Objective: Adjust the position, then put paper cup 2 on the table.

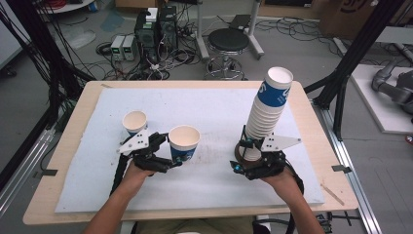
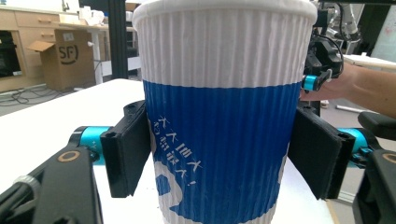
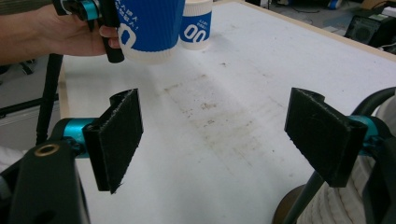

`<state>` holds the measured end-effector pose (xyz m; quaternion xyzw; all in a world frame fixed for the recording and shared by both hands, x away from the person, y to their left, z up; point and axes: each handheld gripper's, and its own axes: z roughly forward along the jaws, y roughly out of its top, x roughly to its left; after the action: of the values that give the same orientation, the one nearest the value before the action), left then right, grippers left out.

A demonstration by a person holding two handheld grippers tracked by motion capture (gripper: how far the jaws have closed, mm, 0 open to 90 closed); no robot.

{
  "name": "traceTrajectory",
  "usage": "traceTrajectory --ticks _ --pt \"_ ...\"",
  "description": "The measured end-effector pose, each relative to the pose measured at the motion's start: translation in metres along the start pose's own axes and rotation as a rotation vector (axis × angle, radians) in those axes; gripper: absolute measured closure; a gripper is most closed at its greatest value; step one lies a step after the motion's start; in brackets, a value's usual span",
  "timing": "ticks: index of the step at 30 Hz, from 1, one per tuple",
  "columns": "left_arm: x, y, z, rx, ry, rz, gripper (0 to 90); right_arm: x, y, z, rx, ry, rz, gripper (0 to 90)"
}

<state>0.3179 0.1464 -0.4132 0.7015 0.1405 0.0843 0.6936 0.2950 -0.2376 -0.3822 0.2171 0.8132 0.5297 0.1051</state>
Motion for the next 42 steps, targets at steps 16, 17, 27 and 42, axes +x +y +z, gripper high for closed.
traceTrajectory --ticks 16,17,27,42 --pt "0.001 -0.001 -0.001 -0.016 0.015 -0.007 26.3 0.006 0.003 -0.007 -0.03 0.025 -0.016 19.9" --pt "0.001 -0.001 -0.002 -0.016 0.016 -0.007 26.4 0.006 0.003 -0.007 -0.031 0.026 -0.017 19.8" --pt "0.017 -0.003 0.004 -0.05 0.097 -0.039 26.3 0.008 0.002 -0.007 -0.026 0.037 -0.02 19.9" --pt "0.055 -0.006 0.053 0.027 0.225 -0.053 26.1 0.014 0.003 -0.003 -0.016 0.067 -0.032 19.9"
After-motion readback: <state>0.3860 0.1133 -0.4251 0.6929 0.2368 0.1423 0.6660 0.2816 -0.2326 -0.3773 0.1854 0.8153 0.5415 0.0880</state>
